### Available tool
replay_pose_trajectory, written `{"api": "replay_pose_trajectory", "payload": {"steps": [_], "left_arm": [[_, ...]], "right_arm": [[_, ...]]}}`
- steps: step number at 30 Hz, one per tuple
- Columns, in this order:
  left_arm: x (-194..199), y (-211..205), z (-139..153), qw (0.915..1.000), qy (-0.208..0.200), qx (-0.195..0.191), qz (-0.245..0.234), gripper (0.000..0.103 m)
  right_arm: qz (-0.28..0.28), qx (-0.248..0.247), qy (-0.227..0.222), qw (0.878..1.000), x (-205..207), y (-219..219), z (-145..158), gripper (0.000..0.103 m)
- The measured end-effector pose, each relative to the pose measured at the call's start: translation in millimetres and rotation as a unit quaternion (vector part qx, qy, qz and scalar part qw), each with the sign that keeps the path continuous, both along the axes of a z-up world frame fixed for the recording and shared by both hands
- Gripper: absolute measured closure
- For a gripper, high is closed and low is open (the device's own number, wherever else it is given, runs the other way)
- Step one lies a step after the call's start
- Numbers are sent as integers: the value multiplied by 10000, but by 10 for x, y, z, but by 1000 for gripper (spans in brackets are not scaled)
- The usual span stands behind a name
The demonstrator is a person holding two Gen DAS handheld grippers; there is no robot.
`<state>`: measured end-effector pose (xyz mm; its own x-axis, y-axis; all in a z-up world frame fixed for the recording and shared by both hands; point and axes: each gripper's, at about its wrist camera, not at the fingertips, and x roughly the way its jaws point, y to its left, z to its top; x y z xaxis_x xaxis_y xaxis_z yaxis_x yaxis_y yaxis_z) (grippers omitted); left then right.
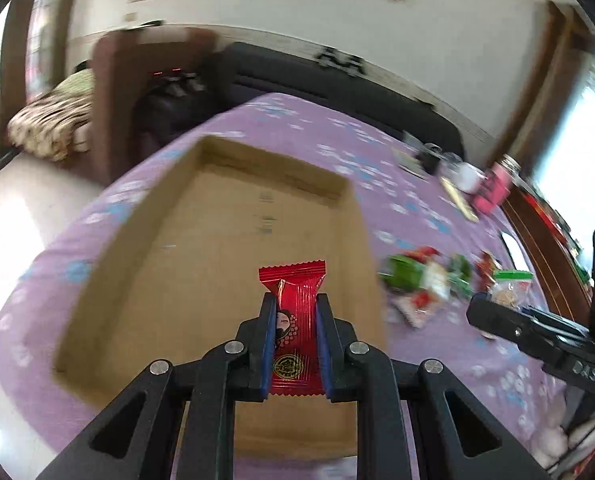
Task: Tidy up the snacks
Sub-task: 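Carry both packets over the cardboard box and open both grippers to drop them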
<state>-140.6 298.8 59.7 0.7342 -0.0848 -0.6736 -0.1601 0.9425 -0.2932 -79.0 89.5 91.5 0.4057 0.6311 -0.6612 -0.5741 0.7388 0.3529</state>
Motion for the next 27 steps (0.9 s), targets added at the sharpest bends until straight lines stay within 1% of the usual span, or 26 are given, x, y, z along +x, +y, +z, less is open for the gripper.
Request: {"api": "replay_pose_trajectory", "payload": {"steps": [4,8,13,17,20,22,23,25,27], "left_arm": [[-72,272,-85,9991,92,168,388,85],[-88,474,-206,9979,206,114,596,85],[-61,596,-292,9970,224,-66,741,84],[-89,639,-278,9969,138,-257,734,84],[-125,694,-257,9964,60,-383,750,84],[-154,700,-219,9961,-8,-408,786,83],[-170,704,-197,9959,-50,-424,803,83],[-207,694,-135,9954,-148,-443,833,78],[-242,674,-71,9950,-237,-424,877,76]], "right_arm": [[394,-168,153,9990,32,535,-82,76],[668,-438,312,9963,18,982,-261,76],[807,-711,429,9933,1,1295,-460,75],[862,-823,425,9920,-41,1404,-516,73],[902,-833,379,9917,-109,1424,-486,73],[927,-852,338,9915,-136,1441,-467,70],[938,-840,307,9916,-158,1432,-444,70],[922,-763,235,9925,-160,1396,-379,69],[822,-624,131,9946,-168,1265,-267,66]]}}
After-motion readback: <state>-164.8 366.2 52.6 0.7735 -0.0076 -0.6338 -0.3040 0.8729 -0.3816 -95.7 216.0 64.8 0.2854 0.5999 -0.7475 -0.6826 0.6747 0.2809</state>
